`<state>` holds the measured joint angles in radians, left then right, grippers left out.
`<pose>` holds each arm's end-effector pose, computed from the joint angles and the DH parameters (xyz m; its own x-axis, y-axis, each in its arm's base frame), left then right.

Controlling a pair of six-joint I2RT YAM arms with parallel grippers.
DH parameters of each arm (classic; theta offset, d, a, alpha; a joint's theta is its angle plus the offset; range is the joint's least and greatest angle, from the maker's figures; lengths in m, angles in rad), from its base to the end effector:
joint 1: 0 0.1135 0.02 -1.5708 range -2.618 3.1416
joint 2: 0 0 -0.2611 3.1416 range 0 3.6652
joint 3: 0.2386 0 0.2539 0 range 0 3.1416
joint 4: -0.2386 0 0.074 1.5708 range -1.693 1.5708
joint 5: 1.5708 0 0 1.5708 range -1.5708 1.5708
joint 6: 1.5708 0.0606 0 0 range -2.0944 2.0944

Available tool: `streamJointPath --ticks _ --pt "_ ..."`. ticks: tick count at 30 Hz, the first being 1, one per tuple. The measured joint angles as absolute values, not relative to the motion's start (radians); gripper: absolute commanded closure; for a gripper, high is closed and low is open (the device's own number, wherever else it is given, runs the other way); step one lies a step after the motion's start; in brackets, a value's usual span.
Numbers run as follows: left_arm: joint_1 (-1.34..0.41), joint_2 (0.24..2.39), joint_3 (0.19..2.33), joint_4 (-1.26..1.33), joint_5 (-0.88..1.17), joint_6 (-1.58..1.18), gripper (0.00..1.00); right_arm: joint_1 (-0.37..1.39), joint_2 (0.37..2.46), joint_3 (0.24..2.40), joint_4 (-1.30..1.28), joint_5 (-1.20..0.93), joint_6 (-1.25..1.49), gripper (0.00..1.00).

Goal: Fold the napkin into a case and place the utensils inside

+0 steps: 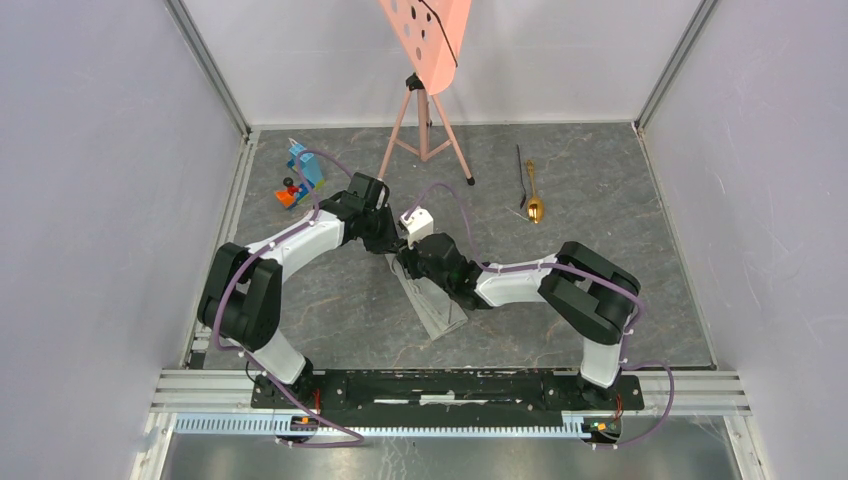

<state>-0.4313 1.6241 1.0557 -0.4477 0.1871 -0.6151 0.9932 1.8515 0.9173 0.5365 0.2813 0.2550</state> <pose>0.3082 -0.1542 0.1785 -0.9191 -0.2012 -0.3389 -0.0374 0.9006 -0.4331 0.2375 0.3336 0.1505 -0.3724 -0.1276 -0.9193 -0.5902 0.7969 0.1285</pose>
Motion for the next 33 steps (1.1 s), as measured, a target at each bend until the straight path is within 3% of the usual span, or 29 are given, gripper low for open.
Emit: streamJointPath --ticks 5,9,12,13,19,20,23,26,30,33 --pt "-0.431 1.624 1.056 -0.448 0.193 -0.615 0.81 0.995 1.874 0.919 0.554 0.279 0.260 0.64" --pt "-0.431 1.624 1.056 -0.448 0.194 -0.615 0.81 0.995 1.885 0.919 0.561 0.275 0.265 0.79" --pt "-0.429 1.624 1.056 -0.449 0.194 -0.615 0.78 0.995 1.885 0.919 0.562 0.282 0.268 0.96" --pt "-0.428 1.624 1.056 -0.448 0.194 -0.615 0.71 0.995 1.885 0.919 0.561 0.285 0.268 1.00" --pt "-0.420 1.607 1.054 -0.457 0.175 -0.614 0.23 0.995 1.884 0.918 0.562 0.298 0.276 1.00" --pt "-0.420 1.589 1.049 -0.457 0.159 -0.615 0.19 0.995 1.884 0.918 0.562 0.298 0.278 1.00" --pt "-0.419 1.507 1.015 -0.458 0.093 -0.615 0.23 0.994 1.880 0.916 0.564 0.294 0.288 1.00" --pt "-0.418 1.401 0.951 -0.447 0.012 -0.616 0.47 0.989 1.877 0.916 0.562 0.284 0.305 1.00" --pt "-0.418 1.298 0.815 -0.353 -0.072 -0.617 0.60 0.971 1.868 0.906 0.561 0.249 0.350 1.00" --pt "-0.418 1.276 0.689 -0.224 -0.087 -0.615 0.56 0.952 1.860 0.896 0.564 0.219 0.386 1.00"
